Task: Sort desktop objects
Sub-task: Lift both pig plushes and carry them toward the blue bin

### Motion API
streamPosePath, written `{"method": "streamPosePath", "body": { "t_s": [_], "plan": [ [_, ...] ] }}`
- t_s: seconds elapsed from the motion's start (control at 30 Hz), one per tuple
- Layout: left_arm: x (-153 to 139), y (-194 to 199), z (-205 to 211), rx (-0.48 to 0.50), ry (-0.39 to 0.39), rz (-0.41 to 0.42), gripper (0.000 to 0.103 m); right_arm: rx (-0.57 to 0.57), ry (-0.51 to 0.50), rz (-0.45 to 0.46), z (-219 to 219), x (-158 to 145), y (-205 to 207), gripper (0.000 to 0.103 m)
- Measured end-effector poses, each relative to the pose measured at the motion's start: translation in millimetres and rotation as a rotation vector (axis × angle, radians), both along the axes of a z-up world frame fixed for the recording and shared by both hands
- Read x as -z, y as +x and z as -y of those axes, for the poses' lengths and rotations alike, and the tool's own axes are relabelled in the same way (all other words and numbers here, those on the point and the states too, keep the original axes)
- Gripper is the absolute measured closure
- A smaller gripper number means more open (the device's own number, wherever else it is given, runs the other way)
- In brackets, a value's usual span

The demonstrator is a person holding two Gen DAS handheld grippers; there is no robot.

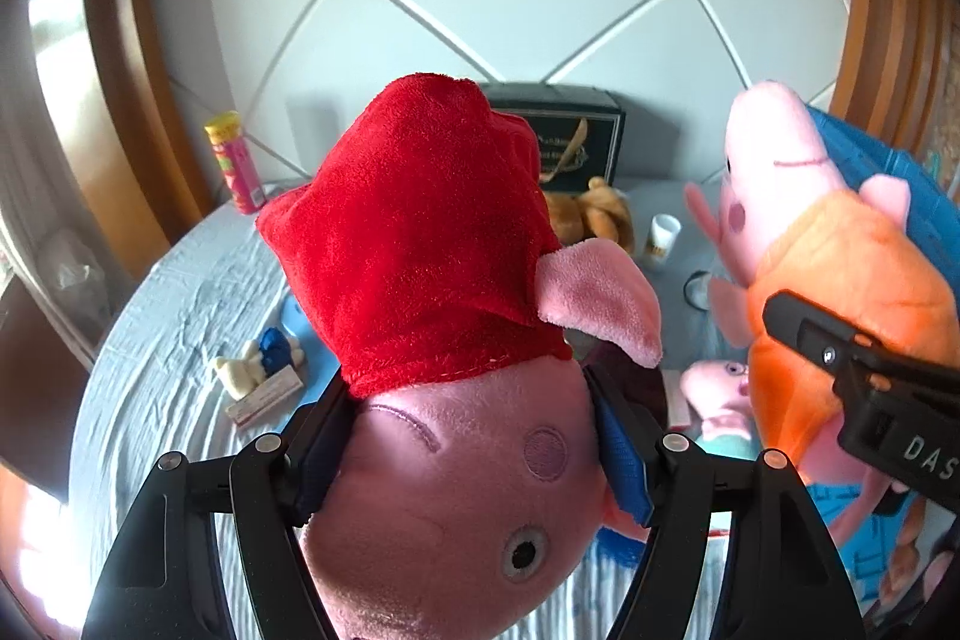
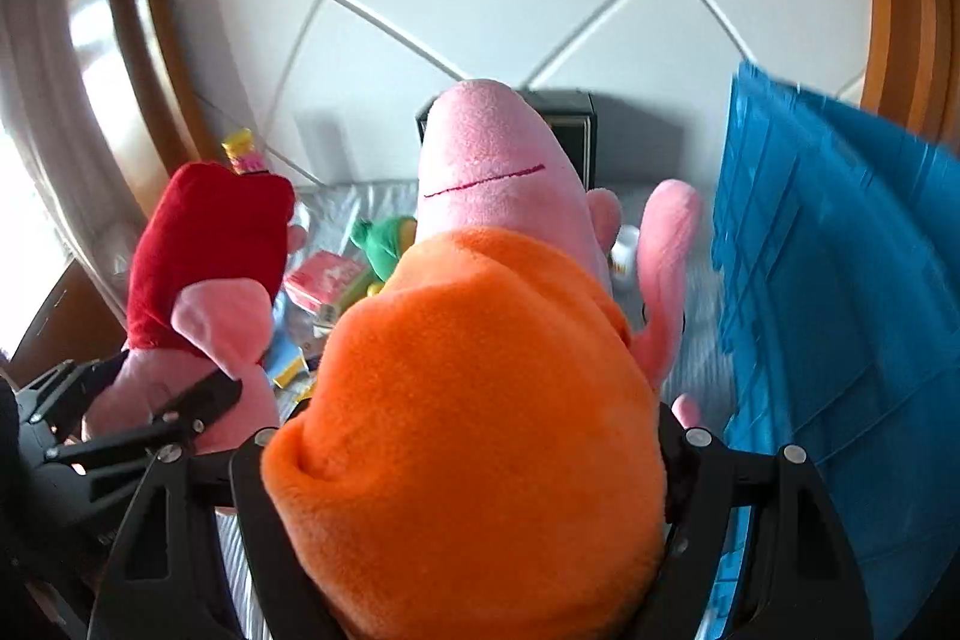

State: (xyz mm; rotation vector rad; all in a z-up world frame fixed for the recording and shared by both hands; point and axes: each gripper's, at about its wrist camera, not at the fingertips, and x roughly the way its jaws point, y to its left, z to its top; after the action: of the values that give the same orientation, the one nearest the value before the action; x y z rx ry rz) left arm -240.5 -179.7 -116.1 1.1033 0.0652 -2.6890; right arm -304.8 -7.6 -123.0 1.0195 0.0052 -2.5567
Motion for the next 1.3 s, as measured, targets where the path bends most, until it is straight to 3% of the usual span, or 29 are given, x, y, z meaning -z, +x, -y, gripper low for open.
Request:
{"method": "streamPosePath", "body": {
  "t_s": [0.37, 0.67, 0.83, 1.0, 1.2, 1.3],
  "plan": [
    [-40, 50, 0, 0.0, -0.012, -0.086, 0.031, -0.025, 0.002, -0.094, -2, -50, 51, 0.025],
    [-71, 62, -52, 0.083, -0.023, -0.134, 0.031, 0.049, -0.064, -0.158, -67, -102, 78, 0.025],
    [-94, 52, -121, 0.15, -0.011, -0.186, 0.031, 0.112, -0.07, -0.205, -140, -126, 82, 0.025],
    [-116, 41, -224, 0.221, -0.005, -0.251, 0.031, 0.174, -0.049, -0.253, -239, -141, 82, 0.025],
    [-126, 19, -343, 0.3, 0.028, -0.235, 0.031, 0.25, 0.012, -0.224, -357, -128, 76, 0.025],
    [-111, 12, -386, 0.336, 0.011, -0.189, 0.03, 0.275, 0.035, -0.185, -402, -111, 72, 0.025]
  ]
}}
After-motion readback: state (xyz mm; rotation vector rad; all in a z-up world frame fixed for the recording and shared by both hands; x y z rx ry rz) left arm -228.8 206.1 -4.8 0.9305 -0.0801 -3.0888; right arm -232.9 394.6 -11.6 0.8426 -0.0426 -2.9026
